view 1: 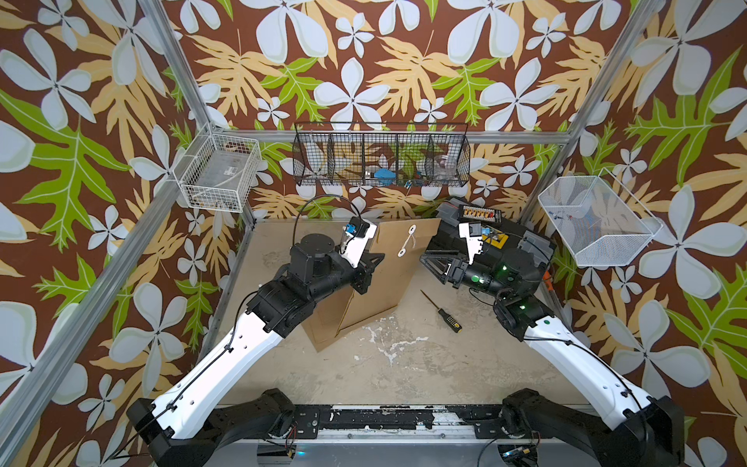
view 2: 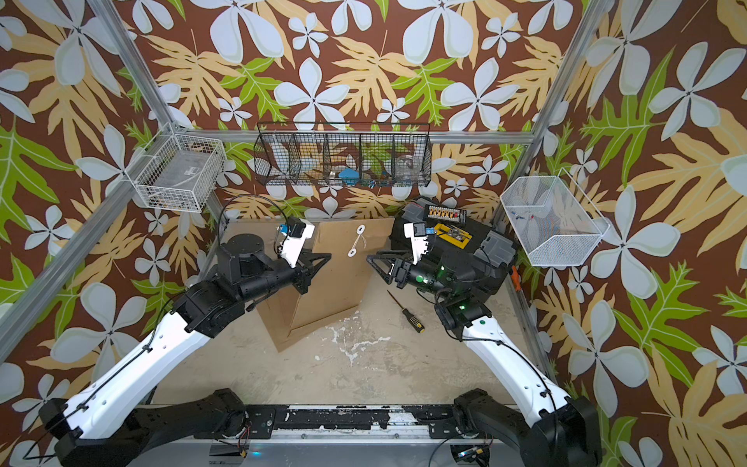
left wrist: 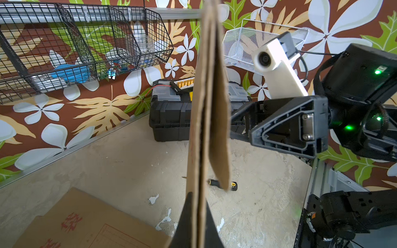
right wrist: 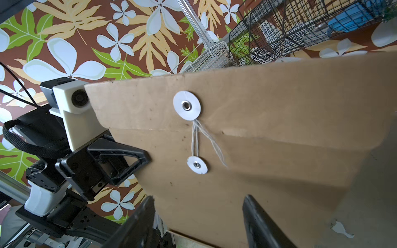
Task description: Open the file bag
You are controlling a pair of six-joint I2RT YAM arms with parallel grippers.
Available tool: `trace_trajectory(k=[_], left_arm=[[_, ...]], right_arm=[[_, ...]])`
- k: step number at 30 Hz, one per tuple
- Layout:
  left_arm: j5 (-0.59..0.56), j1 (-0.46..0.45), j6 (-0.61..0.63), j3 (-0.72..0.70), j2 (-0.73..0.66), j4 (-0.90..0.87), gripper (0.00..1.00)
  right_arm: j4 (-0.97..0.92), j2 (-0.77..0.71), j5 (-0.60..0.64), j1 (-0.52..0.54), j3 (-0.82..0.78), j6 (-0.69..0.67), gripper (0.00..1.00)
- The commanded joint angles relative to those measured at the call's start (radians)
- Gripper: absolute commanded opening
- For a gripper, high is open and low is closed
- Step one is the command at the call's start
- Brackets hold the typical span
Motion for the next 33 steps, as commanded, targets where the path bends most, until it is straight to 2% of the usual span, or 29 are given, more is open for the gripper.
trace_trajectory(k=[1,6,22,28,33], left_arm=[[-0.003,-0.006,0.008,0.019,0.002,0.016,0.00],[0.006,-0.012,0.014,0.016,0.002,0.015,0.00],[0.150,-0.023,0.034,0.005,-0.017,0.008,0.00],[0.171,-0.024,0.037,-0.001,-0.021,0.006,0.00],[0.167,-0.025,0.041,-0.003,-0.033,-0.006,0.00]], right_arm=[[0.034,0.027,0.000,0.009,0.023,0.010,0.66],[0.050,0.054,0.006,0.017,0.033,0.007,0.65],[0.073,0.071,-0.007,0.025,0.057,0.023,0.62],[0.072,0.071,-0.016,0.025,0.058,0.014,0.57],[0.067,0.066,-0.011,0.027,0.057,0.014,0.47]])
